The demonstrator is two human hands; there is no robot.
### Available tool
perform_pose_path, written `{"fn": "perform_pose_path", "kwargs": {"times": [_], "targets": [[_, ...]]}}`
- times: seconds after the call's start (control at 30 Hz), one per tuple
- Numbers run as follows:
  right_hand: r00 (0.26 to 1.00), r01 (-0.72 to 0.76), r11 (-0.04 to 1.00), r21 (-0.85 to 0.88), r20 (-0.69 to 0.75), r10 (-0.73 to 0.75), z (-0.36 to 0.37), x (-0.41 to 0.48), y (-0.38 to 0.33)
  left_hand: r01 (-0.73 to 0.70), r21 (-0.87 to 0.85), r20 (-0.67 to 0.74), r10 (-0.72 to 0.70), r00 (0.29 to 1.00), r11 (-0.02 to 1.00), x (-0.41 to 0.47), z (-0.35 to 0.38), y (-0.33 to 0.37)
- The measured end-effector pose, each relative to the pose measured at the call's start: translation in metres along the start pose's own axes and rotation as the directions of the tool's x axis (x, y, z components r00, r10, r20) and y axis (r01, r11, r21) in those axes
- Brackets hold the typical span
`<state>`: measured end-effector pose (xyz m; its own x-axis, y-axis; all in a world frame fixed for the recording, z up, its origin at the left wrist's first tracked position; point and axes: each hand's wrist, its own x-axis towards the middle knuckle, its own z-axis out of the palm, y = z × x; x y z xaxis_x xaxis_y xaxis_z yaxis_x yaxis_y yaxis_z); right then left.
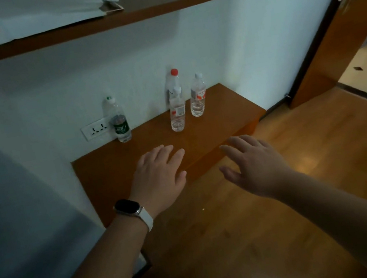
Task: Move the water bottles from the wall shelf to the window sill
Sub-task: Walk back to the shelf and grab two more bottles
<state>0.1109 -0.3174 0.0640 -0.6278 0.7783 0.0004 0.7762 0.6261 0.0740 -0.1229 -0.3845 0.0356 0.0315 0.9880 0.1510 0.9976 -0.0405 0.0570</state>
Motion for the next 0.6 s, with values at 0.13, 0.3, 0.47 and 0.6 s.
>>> {"fn": "perform_pose_path", "kwargs": {"times": [0.13,0.3,0.47,0.6], "targets": [[1.000,-0.027,1.000,-0.011,-0.011,0.027,-0.001,0.031,0.008,-0.009,0.003,-0.004,0.009,1.000,1.000,0.022,0.008,-0.020],[0.999,-0.043,0.999,0.008,-0.033,0.043,0.007,0.067,0.021,-0.014,-0.001,-0.008,0.014,1.000,1.000,0.051,0.013,-0.036],[0.999,-0.028,0.999,0.036,-0.035,0.029,0.015,0.116,0.041,0.008,0.023,-0.005,-0.008,1.000,1.000,0.091,0.023,-0.051],[0.999,-0.003,0.998,0.060,-0.045,0.006,0.029,0.162,0.066,0.044,0.023,-0.001,-0.044,0.999,0.999,0.132,0.038,-0.060]]}}
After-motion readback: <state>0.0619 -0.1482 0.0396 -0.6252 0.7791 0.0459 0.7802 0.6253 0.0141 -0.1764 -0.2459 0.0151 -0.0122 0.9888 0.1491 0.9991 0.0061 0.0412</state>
